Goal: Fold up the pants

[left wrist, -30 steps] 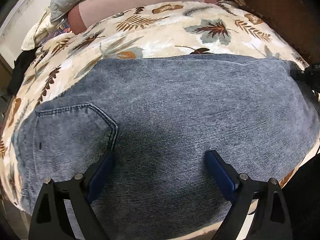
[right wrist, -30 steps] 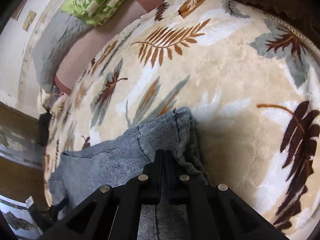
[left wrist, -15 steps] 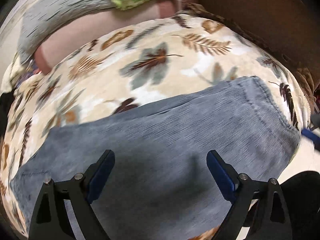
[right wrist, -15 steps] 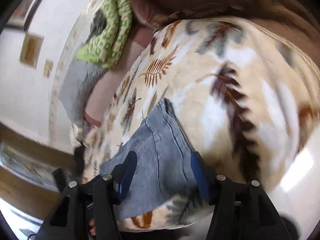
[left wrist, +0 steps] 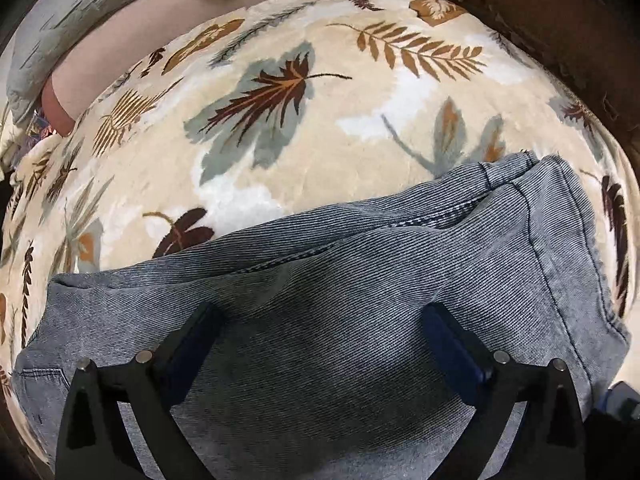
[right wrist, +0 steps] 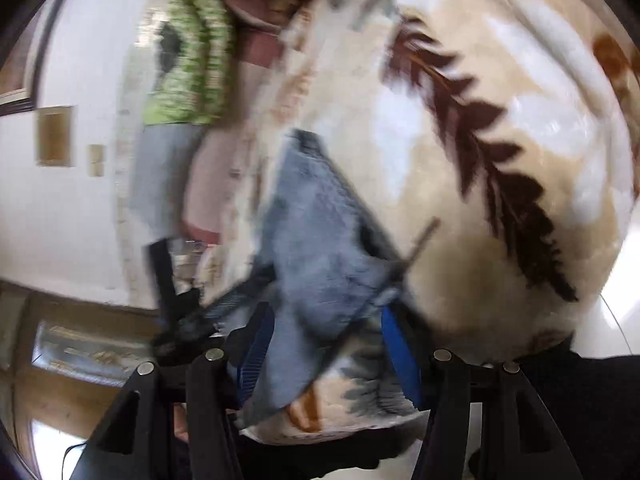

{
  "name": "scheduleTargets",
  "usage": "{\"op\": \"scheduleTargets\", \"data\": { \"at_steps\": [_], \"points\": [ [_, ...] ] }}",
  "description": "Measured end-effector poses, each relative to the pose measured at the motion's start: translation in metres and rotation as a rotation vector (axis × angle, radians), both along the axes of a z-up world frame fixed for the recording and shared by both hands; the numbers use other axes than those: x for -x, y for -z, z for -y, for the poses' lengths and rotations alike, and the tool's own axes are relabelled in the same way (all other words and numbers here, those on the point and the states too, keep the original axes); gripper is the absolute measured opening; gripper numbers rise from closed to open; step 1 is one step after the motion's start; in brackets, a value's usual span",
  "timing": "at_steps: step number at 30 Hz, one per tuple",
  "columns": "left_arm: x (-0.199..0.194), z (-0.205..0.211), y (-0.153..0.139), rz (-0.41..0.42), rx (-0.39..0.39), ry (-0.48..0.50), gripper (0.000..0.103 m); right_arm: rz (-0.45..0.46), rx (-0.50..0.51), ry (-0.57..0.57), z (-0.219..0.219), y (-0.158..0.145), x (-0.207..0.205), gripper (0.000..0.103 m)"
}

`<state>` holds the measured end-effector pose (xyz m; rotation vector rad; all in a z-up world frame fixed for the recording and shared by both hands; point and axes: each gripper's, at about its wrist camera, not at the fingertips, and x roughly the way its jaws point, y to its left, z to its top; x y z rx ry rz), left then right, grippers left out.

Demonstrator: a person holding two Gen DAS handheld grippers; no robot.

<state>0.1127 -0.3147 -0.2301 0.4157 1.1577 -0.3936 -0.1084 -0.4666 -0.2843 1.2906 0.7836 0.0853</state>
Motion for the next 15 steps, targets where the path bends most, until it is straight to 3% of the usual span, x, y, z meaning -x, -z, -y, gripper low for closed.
{"op": "scheduleTargets", "data": {
  "at_steps": [3,10,15],
  "points": [
    [0.006,-0.011,-0.01,0.051,0.003,-0.014,0.102,0.014,0.004,-0.011,-0.002,-0.003,-0.003,0.06],
    [0.026,-0.05,-0.019,0.045,0.015,-0.033,0.102,-0.029,-0.003,0.029,-0.004,0.006,-0.013,0.06],
    [0.032,-0.103,-0.022,0.041,0.057,-0.125,0.102,-0.027,-0.003,0.082,-0.004,0.007,-0.019,0.062]
  ]
}}
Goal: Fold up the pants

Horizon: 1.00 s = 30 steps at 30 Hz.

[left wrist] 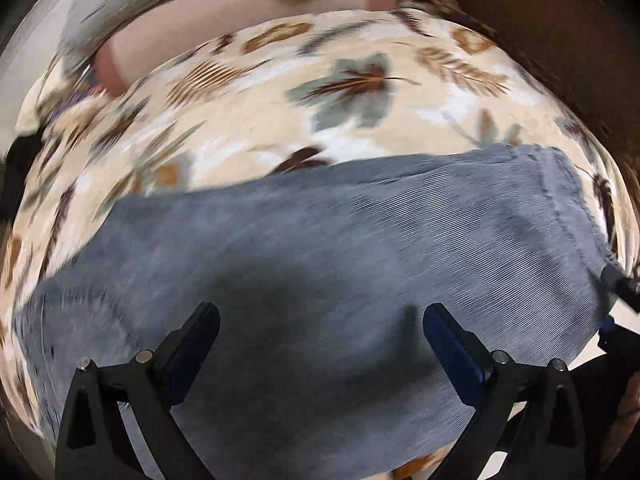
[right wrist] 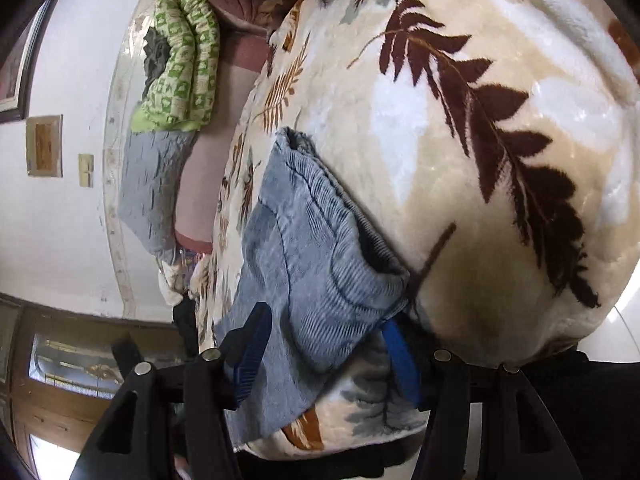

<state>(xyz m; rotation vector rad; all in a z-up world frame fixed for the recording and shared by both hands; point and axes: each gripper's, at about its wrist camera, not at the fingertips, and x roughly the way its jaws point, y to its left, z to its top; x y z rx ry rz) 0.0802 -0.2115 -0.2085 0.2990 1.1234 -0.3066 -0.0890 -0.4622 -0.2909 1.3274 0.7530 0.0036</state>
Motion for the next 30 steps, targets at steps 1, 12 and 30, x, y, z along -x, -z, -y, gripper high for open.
{"op": "scheduleTargets", "data": {
  "at_steps": [1,12,30],
  "points": [
    [0.0,-0.014,0.001,-0.002,0.002,-0.03,0.102,0.01,-0.003,0.009,0.002,0.0,0.001,0.063],
    [-0.001,-0.094,0.022,-0.06,-0.007,-0.179,0.102,0.053,0.23,0.037,-0.017,-0.041,-0.01,0.021],
    [-0.001,-0.189,-0.022,0.005,0.138,-0.338,0.102,0.067,0.807,-0.63,-0.259,-0.119,-0.087,0.021]
  ]
}}
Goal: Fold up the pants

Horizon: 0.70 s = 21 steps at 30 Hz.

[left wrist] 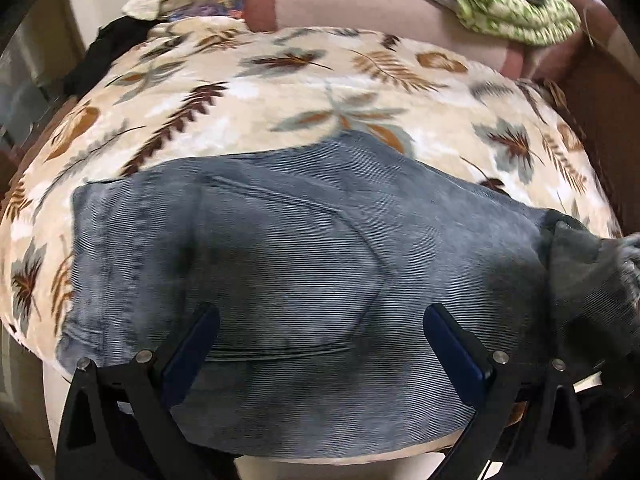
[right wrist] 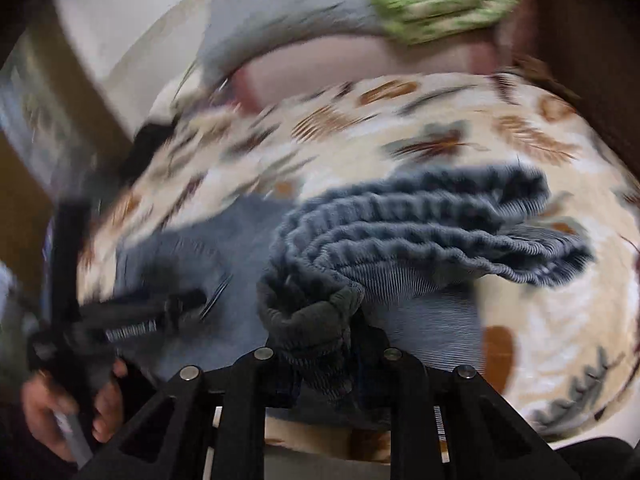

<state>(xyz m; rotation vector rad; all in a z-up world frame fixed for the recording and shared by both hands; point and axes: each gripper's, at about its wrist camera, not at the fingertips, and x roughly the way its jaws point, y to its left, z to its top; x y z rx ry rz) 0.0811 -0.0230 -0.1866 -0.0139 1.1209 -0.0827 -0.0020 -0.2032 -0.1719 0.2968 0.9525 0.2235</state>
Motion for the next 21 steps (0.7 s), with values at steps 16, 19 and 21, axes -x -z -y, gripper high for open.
{"op": "scheduleTargets", "data": {
  "at_steps": [16,19,21],
  "points": [
    [0.016,-0.03,0.002,0.0,0.094,-0.01,0.102,0.078,-0.121,-0.011,0.034,-0.008,0.007,0.065],
    [0.021,-0.005,0.002,0.006,0.083,0.06,0.102,0.049,-0.066,0.046,0.043,-0.004,-0.013,0.062],
    [0.026,0.012,0.004,0.019,0.058,0.099,0.102,0.031,0.002,0.069,0.043,0.004,-0.033,0.049]
  ]
}}
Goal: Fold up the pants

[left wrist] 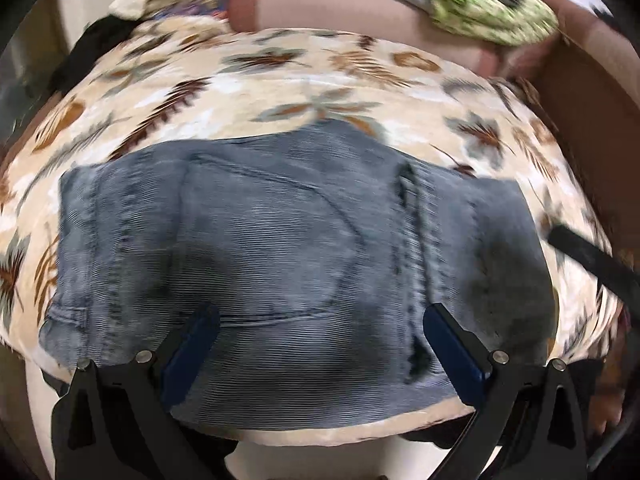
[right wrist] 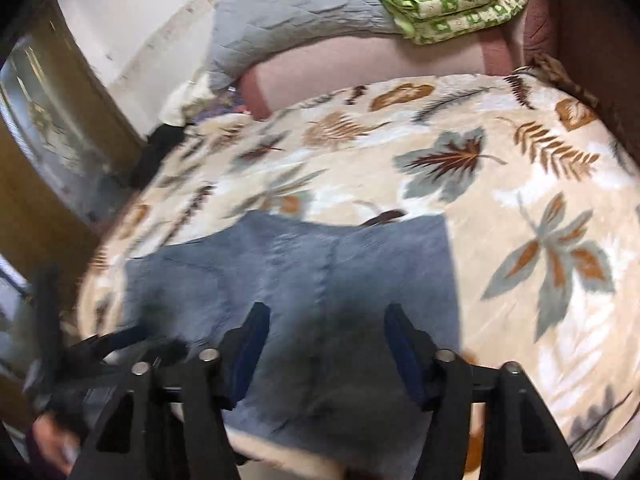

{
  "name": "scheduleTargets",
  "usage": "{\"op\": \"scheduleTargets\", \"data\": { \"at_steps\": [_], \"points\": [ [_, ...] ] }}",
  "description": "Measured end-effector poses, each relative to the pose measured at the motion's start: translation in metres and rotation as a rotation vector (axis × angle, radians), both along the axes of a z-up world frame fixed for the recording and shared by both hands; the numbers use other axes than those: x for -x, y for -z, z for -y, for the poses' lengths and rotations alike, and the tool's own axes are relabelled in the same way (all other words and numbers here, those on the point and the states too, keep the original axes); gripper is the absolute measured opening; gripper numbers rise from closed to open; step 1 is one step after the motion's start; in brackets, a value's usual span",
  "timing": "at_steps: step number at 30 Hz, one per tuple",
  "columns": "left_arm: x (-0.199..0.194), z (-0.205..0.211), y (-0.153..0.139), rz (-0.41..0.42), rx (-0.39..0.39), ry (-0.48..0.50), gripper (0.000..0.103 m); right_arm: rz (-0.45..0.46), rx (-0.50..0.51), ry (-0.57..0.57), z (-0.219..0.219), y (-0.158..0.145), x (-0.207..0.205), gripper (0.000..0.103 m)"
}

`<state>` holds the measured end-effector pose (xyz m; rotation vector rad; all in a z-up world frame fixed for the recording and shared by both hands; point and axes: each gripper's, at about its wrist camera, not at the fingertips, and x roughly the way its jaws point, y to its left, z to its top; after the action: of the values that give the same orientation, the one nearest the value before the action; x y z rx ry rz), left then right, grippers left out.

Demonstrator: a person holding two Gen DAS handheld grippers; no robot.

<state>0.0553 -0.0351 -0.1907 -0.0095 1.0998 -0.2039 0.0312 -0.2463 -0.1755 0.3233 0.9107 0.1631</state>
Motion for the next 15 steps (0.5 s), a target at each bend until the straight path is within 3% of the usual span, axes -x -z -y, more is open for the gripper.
{"op": "scheduleTargets", "data": {
  "at_steps": [3,5,6,8,12,15],
  "points": [
    [0.005,0.027,0.008,0.041,-0.08,0.068,0.102,-0.091,0.025,0.031,0.005,0.029,-0.021,0.041],
    [0.005,0.041,0.022,0.035,-0.205,0.105,0.102,-0.174,0.015,0.037,0.009,0.054,-0.027,0.04],
    [0.004,0.043,0.029,0.016,-0.237,0.111,0.102,-0.145,0.019,0.039,0.009,0.056,-0.024,0.04],
    [0.004,0.037,0.033,-0.003,-0.204,0.095,0.102,-0.122,0.048,0.023,0.008,0.048,-0.015,0.039],
    [0.0,0.025,0.023,0.005,-0.17,0.058,0.102,-0.09,-0.007,0.008,0.016,0.031,0.01,0.04],
    [-0.004,0.023,0.022,0.014,-0.183,0.05,0.102,-0.163,0.01,-0.01,0.012,0.042,0.023,0.04]
  ]
}}
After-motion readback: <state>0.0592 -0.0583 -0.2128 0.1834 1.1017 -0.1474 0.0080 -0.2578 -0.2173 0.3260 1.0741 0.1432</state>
